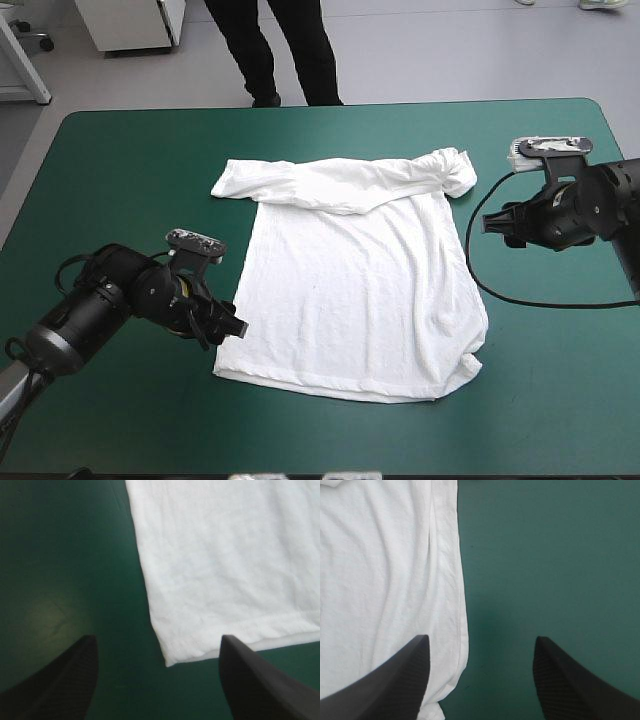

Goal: Fold the cloth

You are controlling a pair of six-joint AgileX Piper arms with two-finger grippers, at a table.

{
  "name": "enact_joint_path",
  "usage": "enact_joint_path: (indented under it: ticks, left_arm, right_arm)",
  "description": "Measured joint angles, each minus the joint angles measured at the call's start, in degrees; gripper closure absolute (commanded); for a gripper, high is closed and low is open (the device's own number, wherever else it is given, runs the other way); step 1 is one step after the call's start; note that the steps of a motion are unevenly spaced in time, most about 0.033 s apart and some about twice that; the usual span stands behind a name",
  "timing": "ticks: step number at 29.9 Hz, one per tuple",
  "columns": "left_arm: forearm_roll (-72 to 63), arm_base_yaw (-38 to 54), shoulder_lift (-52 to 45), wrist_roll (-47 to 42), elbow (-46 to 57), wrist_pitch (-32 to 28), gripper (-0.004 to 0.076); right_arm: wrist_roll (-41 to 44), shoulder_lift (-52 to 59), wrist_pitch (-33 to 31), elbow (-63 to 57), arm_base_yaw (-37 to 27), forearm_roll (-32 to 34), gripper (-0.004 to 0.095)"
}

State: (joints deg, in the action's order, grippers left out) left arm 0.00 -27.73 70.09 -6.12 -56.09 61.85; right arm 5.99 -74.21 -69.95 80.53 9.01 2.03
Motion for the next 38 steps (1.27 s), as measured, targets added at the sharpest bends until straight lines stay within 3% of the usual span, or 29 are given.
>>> enact_joint_path:
  ticks: [10,21,25,30,38]
  left_arm:
    - [0.41,-1.22,4.59,-3.03,7.33,-4.75,0.0237]
    - [-0.49,-1.22,12.56,-3.03,8.65,-7.54,0.0372]
    - [-2.82,-1.22,13.37,-2.37,9.72,-8.44,0.0474]
    - [-4.05,-1.32,13.50,0.66,10.81,-9.83,0.0736]
    - [-5.87,-1.41,13.50,1.72,10.93,-10.50,0.0733]
  right_arm:
    - [0.51,0.00,0.26,0.00,0.00,0.10,0.0331]
    - [0.54,0.00,0.32,0.00,0.00,0.88,0.0331]
    - [0.54,0.00,0.33,0.00,0.00,1.55,0.0331]
    - [0.76,0.00,0.03,0.00,-0.04,1.70,0.0331]
    - [1.65,0.10,-1.11,-5.48,-0.04,0.34,0.0331]
